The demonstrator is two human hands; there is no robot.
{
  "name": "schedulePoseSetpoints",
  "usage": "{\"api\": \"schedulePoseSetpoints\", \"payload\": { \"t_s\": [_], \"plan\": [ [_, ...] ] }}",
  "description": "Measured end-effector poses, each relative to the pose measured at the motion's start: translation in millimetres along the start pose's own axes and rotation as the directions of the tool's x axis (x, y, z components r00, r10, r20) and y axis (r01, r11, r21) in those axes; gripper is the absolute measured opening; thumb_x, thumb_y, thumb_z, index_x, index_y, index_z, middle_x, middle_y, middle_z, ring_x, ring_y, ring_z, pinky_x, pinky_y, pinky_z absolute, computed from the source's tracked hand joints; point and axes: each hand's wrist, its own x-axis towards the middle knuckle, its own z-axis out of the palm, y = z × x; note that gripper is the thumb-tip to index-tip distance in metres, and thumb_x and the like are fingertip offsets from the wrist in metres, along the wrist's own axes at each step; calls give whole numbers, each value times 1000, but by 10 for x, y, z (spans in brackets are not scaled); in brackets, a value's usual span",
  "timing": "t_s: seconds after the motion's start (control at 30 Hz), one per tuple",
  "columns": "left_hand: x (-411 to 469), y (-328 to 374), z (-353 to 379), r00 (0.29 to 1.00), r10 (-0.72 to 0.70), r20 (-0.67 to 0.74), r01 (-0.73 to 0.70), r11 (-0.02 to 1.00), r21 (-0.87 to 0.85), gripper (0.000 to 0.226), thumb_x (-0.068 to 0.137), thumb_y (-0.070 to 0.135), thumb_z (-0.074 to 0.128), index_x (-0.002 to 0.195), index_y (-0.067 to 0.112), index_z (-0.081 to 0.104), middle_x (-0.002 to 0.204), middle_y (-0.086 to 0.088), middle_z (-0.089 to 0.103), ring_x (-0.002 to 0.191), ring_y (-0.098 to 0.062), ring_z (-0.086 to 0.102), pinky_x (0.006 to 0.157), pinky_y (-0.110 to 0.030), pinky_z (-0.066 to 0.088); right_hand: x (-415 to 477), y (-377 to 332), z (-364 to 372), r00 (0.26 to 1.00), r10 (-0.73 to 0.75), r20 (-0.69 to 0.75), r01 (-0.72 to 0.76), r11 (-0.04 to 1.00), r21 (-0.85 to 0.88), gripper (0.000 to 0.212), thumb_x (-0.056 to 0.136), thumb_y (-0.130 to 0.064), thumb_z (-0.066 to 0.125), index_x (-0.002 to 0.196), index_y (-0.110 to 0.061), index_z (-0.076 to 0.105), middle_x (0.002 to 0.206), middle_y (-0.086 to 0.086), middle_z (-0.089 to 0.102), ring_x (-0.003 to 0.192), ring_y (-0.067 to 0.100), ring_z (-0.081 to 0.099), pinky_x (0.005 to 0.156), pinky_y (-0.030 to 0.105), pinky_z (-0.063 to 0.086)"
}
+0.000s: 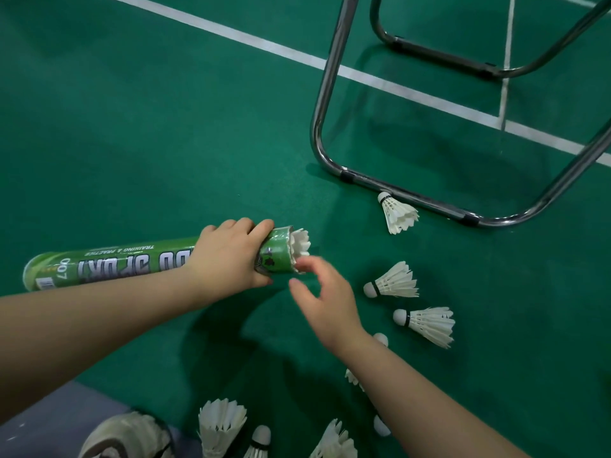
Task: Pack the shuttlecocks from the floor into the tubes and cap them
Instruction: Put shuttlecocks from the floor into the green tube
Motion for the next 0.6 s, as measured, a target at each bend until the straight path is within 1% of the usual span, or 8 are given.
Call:
{"api": "schedulePoseSetpoints", "payload": {
  "t_s": [0.1,0.2,0.27,0.33,0.4,0.47,0.5,0.6],
  "plan": [
    [17,56,4,1000,14,-5,-14,1000,1,84,65,61,64,135,27,32,115,-1,52,108,-25,50,86,-36,40,90,-57,38,959,82,270,-129,979,160,40,66,-24,51,101,-9,63,94,7,62,86,17,52,79,29,40],
    [36,77,40,994,87,-71,-88,996,-4,79,61,66,62,125,24,42,97,-4,59,89,-30,59,74,-39,45,291,-118,-52,854,162,494,-380,843,380,26,58,-15,51,82,-13,61,81,3,56,77,12,50,70,21,42],
    [44,105,69,970,170,-171,-170,985,16,75,57,70,50,115,23,44,83,-4,60,73,-29,61,62,-38,48,385,-96,-134,772,151,617,-408,862,300,28,57,-13,50,83,-12,57,84,5,51,79,13,47,68,24,39],
    [74,151,75,958,214,-193,-216,976,11,74,55,69,47,113,23,44,81,-4,61,69,-29,61,59,-37,48,442,-74,-180,744,163,648,-396,889,231,34,55,-12,51,89,-10,55,88,7,47,82,16,43,69,30,35],
    [159,194,38,963,215,-163,-215,976,20,80,53,67,61,117,23,43,88,-5,62,77,-29,61,64,-40,48,517,-38,-246,821,161,548,-394,854,340,27,58,-13,53,85,-10,58,83,6,53,77,13,49,68,27,40],
    [289,226,-65,982,155,-107,-154,988,14,87,53,62,72,126,24,41,102,-6,59,92,-30,58,76,-41,45,602,24,-359,958,153,243,-248,867,432,15,71,-19,53,79,-12,63,77,2,61,74,13,56,71,25,45],
    [351,233,-117,989,116,-93,-118,993,-10,88,56,61,73,130,24,40,108,-6,57,99,-30,55,81,-41,43,661,84,-445,976,207,61,-213,881,422,17,79,-23,51,74,-14,64,75,1,63,73,15,58,74,27,47],
    [459,241,-208,994,49,-100,-55,997,-52,88,62,61,70,134,25,35,116,-4,53,107,-28,50,86,-39,40,814,284,-715,864,425,-269,-332,884,329,32,95,-27,42,73,-19,62,74,-2,62,71,12,56,72,29,43]
  ]
}}
